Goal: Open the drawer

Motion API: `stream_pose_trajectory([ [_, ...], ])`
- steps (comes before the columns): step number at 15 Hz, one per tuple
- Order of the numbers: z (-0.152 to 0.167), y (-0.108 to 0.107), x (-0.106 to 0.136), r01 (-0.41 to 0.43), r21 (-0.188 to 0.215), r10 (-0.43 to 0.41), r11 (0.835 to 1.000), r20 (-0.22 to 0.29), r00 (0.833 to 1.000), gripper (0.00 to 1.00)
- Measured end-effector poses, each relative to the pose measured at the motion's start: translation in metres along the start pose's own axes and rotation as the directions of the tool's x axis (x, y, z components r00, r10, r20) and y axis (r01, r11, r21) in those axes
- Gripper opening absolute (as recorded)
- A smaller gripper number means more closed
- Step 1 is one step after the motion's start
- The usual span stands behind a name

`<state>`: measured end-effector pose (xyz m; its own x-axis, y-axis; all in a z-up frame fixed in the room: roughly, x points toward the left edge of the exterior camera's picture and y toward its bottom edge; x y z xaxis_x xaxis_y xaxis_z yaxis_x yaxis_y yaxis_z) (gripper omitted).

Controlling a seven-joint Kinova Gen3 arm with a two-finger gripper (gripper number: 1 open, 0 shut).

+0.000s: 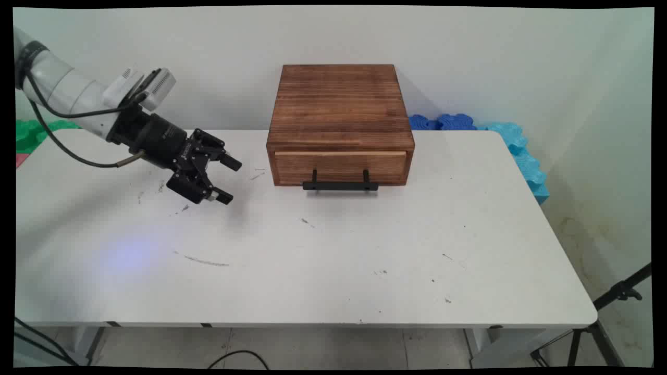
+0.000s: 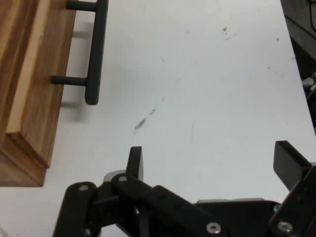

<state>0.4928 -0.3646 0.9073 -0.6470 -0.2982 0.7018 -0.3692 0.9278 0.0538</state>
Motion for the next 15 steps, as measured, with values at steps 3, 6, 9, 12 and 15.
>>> stream_pose_trajectory([
  [3,0.004,-0.001,0.012,-0.017,0.009,0.017,1.0,0.009,1.0,1.0],
  [6,0.014,-0.003,0.028,-0.028,0.025,0.028,0.999,0.021,0.999,1.0],
  [9,0.033,-0.007,0.052,-0.051,0.054,0.048,0.997,0.046,0.998,1.0],
  [12,0.061,-0.011,0.076,-0.075,0.082,0.069,0.994,0.076,0.995,1.0],
  [15,0.088,-0.014,0.093,-0.098,0.099,0.087,0.99,0.107,0.99,1.0],
])
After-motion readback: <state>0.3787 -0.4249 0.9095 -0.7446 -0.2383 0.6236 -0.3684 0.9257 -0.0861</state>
